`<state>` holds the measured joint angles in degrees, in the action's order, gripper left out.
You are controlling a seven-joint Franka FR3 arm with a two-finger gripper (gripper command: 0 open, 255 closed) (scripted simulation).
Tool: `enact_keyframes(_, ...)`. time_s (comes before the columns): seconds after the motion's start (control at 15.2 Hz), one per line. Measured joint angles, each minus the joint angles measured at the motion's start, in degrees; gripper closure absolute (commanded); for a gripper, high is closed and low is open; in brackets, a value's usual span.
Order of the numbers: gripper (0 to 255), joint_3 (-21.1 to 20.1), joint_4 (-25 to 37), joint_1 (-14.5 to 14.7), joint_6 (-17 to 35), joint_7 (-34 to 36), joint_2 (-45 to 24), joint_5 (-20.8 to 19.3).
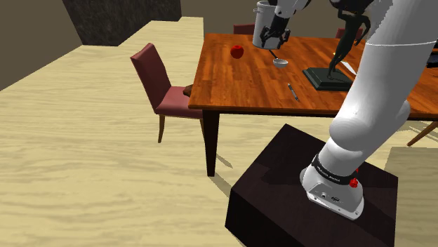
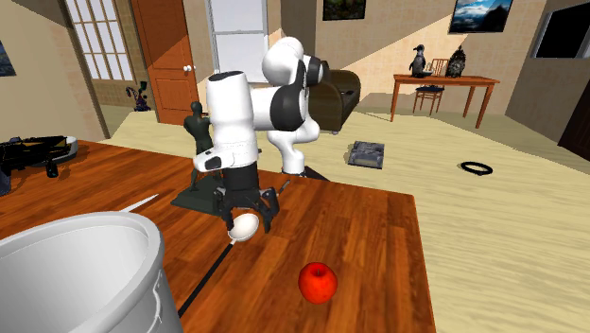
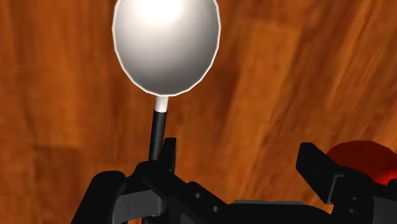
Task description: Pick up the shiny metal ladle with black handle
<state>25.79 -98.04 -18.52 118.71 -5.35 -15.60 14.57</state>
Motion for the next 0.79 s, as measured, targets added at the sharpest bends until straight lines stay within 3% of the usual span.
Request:
enact_keyframes(0.4, 0, 1.4, 8.0, -4.9, -1.0, 0.7, -8.8, 3.6)
enact_keyframes(0.79, 0, 1.0, 6.4, -5.4, 2.1, 0.2, -10.7, 4.8)
